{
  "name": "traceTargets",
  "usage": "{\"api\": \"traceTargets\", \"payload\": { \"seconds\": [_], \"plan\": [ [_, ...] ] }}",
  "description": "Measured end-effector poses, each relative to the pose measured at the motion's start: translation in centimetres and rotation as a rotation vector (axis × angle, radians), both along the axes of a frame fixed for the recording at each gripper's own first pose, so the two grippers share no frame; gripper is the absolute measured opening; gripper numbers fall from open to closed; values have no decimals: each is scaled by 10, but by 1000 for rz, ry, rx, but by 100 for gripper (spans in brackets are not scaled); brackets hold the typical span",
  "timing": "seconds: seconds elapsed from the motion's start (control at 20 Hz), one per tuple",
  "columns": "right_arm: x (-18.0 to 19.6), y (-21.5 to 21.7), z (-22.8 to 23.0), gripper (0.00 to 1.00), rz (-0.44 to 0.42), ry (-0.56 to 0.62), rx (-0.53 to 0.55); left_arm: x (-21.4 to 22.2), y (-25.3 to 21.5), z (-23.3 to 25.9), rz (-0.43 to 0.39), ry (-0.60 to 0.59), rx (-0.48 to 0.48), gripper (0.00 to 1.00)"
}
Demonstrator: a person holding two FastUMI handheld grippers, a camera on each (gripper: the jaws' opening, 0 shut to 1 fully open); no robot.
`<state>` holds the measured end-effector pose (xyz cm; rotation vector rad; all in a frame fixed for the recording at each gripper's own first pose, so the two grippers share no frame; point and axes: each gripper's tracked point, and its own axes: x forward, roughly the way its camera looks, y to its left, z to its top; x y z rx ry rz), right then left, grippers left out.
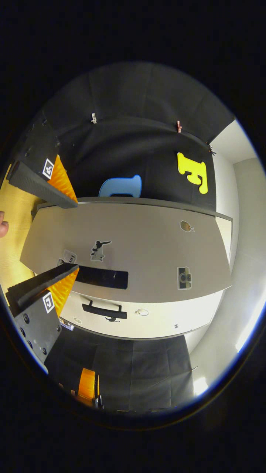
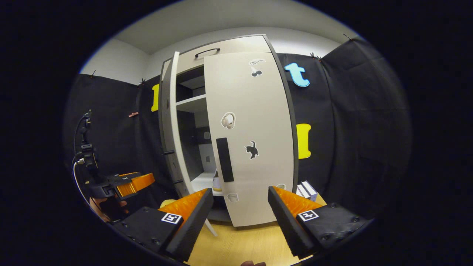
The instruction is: Grab one shoe with the right hand and put it into the shoe cabinet, grab the other shoe with the left hand and put it into the shoe cabinet; then close the right door with the right hand and the left door with the left hand.
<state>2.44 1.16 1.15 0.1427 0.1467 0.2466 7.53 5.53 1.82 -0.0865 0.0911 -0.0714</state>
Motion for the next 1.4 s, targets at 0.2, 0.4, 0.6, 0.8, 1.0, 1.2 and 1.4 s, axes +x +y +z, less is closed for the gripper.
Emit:
{"api": "traceTargets", "payload": {
  "seconds": [0.2, 0.4, 0.6, 0.8, 1.0, 1.2, 1.4],
  "plan": [
    [-2, -2, 4, 98, -18, -20, -6, -2, 1, 0, 17, 6, 0, 95],
    [-8, -3, 5, 98, -29, -32, -17, -4, 1, 3, 40, -8, 25, 95],
    [-11, 0, 7, 98, -34, -46, -33, -8, -1, 6, 35, -12, 37, 95],
    [-14, 4, 8, 98, -37, -58, -49, -8, -3, 9, 25, -17, 38, 95],
    [-17, 3, 12, 98, -51, -79, -72, -8, -4, 3, 14, -12, 39, 95],
    [-17, 0, 13, 98, -74, -85, -89, -6, -4, 0, 21, -11, 43, 95],
    [-15, -3, 7, 98, -88, -72, -98, -7, -1, 0, 47, -17, 58, 95]
  ]
}}
